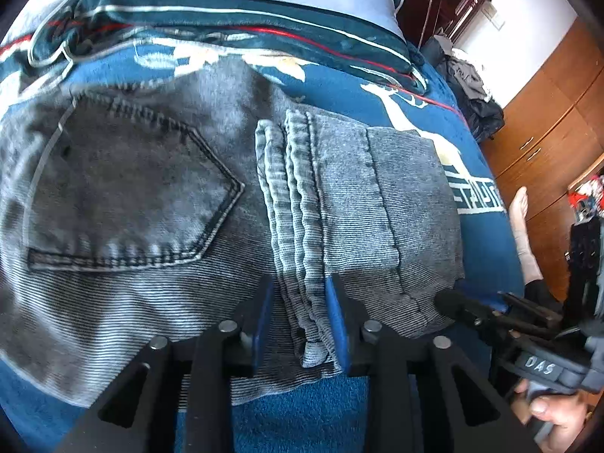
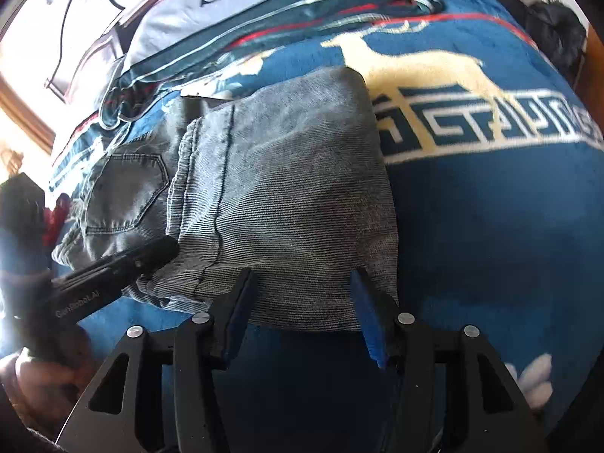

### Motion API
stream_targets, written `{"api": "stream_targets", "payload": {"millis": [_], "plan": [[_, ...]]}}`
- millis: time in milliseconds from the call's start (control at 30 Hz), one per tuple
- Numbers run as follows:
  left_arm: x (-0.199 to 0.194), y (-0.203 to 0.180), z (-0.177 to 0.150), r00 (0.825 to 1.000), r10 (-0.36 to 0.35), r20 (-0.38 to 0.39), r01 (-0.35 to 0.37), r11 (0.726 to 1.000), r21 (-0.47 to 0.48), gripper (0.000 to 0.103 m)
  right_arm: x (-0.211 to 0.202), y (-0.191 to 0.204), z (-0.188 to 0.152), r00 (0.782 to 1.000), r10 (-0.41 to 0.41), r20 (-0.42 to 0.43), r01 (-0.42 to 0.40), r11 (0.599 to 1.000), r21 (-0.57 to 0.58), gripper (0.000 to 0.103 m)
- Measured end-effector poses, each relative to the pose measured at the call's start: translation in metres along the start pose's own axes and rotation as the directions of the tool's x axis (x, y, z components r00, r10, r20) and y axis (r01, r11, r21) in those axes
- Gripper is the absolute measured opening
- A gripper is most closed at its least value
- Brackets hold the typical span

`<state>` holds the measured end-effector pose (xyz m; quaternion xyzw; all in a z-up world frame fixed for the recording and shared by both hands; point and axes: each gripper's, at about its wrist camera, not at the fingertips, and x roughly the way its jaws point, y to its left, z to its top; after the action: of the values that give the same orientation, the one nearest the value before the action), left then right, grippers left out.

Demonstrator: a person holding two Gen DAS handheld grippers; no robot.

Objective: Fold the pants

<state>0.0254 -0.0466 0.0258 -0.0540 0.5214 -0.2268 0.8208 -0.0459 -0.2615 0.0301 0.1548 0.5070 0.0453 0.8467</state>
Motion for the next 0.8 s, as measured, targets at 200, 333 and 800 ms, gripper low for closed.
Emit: {"api": "stream_targets", "payload": {"millis": [200,333,800], "plan": [[-0.046,-0.006,0.005,0.993,0.091,0.074,-0.097,0.992,0.083,0.085,-0.032,0.005,-0.002,0.997,0.03,0.078,-0.033,0.999,0.038,0.056],[-0.073,0.005,0.012,0.983,0.145,0.115,-0.158,0.981,0.113,0.092,-0.043,0.023,-0.009,0.994,0.034,0.102,-0.033,0.999,-0.006,0.059],[-0.114,0.071,0.009,0.964,0.242,0.109,-0.245,0.969,0.015,0.095,-0.029,0.133,-0.025,0.992,0.122,0.039,-0.108,0.96,-0.256,0.073]]}}
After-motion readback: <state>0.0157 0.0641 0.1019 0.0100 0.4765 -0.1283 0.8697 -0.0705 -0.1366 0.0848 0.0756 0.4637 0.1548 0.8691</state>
